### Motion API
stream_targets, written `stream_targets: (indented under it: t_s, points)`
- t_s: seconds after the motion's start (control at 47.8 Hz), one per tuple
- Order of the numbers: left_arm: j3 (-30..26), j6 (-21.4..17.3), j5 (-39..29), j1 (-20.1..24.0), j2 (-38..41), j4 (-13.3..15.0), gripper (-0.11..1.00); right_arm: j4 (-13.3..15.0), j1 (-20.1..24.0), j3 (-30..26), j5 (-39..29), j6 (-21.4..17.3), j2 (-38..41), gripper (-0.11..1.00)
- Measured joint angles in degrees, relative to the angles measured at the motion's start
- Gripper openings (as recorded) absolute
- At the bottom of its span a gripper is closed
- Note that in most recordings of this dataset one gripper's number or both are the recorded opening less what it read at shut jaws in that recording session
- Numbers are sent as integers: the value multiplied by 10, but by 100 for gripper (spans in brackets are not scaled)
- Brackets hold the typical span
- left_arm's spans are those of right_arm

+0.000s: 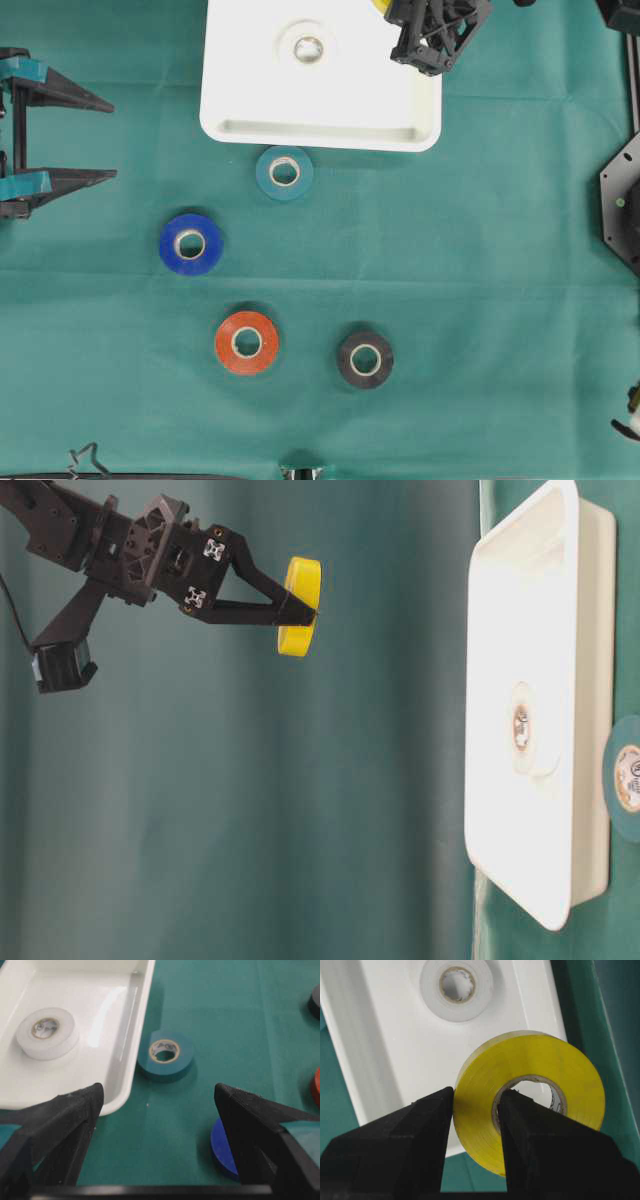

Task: Pick up the tape from a random location and place it into the white case.
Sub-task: 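Lower the yellow roll into the tray beside the white roll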

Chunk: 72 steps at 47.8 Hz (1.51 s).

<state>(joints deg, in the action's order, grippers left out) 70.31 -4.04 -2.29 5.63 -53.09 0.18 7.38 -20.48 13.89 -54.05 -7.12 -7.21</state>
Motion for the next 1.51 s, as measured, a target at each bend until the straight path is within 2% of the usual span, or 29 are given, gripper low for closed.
stream_targets:
  t_s: [0.418,0.648,0.878,1.255,1.506]
  points:
    - [0,0,-1,0,0,-1,98,0,0,0,1,-4,1,31]
    - [0,0,-1,-1,0,0,98,0,0,23,21,-7,4,31]
    - [0,0,0,0,0,-1,98,0,0,69,78,-11,25,31]
    - [0,0,-1,0,-1,-1,98,-1,0,122,200,-12,119,31]
    - [0,0,-1,-1,0,0,98,-1,-3,126,222,-24,143,31]
